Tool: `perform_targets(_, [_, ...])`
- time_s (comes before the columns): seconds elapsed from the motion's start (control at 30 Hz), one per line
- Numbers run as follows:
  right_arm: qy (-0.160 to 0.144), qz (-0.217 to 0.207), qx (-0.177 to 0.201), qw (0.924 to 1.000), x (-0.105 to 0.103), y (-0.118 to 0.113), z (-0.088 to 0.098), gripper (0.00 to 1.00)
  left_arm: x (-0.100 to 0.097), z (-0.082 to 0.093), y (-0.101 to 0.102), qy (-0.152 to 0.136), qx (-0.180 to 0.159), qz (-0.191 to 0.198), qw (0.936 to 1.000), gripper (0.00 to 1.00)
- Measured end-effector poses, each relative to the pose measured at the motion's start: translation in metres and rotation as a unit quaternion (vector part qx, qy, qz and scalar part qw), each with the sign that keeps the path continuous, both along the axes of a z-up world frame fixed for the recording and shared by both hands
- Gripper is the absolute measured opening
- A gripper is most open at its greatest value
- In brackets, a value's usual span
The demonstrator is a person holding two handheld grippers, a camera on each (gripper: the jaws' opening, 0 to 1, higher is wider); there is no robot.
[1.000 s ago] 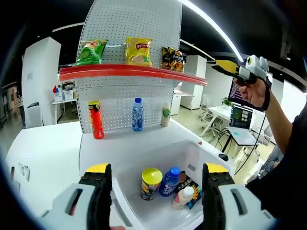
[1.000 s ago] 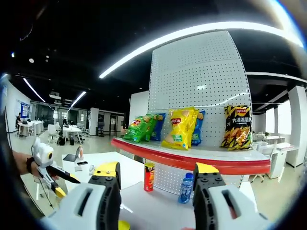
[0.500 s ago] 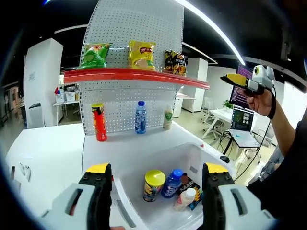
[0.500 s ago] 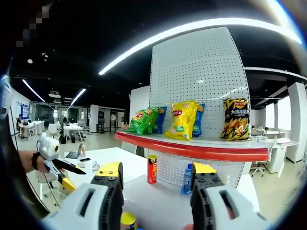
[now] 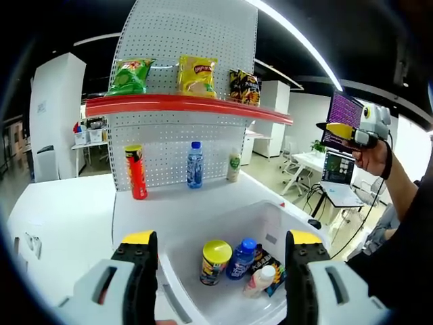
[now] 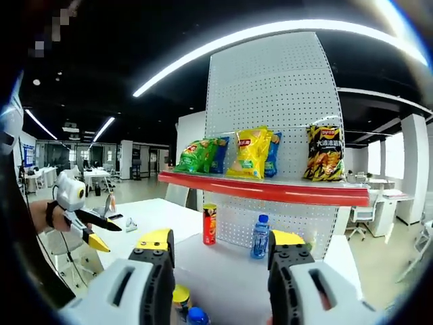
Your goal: Place the items from the shopping basket onto the snack and drink counter
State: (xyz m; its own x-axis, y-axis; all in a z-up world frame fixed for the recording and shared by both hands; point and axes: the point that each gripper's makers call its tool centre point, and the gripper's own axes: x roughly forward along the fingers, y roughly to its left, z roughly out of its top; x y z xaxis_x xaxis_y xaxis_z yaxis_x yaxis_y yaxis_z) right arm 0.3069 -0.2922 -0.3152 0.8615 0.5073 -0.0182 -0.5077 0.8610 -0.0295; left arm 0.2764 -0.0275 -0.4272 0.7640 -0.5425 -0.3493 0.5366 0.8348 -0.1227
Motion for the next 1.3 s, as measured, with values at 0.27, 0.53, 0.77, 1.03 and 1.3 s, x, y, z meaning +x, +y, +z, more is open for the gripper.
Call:
perform_targets(0.27, [0.031, -0.030, 0.004, 0.9991, -0.009, -0.020, -0.030, 0.53, 0.006, -0.003, 0.003, 0.004, 0.004, -0.006, 1.0000, 0.76])
perform_targets(0.53, [0.076, -0.042, 0.012, 0.9961, -0.024, -0.026, -0.064, 0.54, 0.012, -0.009, 0.002, 0.010, 0.010, -0.016, 0.9998, 0.76])
perform_targets(0.77, [0.122, -0.047, 0.014, 0.9913, -0.040, -0.025, -0.094, 0.55, 0.015, -0.012, -0.001, 0.014, 0.011, -0.023, 0.9996, 0.76])
perform_targets(1.03, [0.148, -0.045, -0.009, 0.9879, -0.047, -0.019, -0.106, 0.57, 0.016, -0.018, -0.001, 0.020, 0.009, -0.024, 0.9995, 0.76])
perform_targets(1.3, [0.209, -0.031, -0.029, 0.9770, -0.049, -0.015, -0.137, 0.58, 0.013, -0.023, -0.001, 0.023, 0.002, -0.024, 0.9994, 0.76])
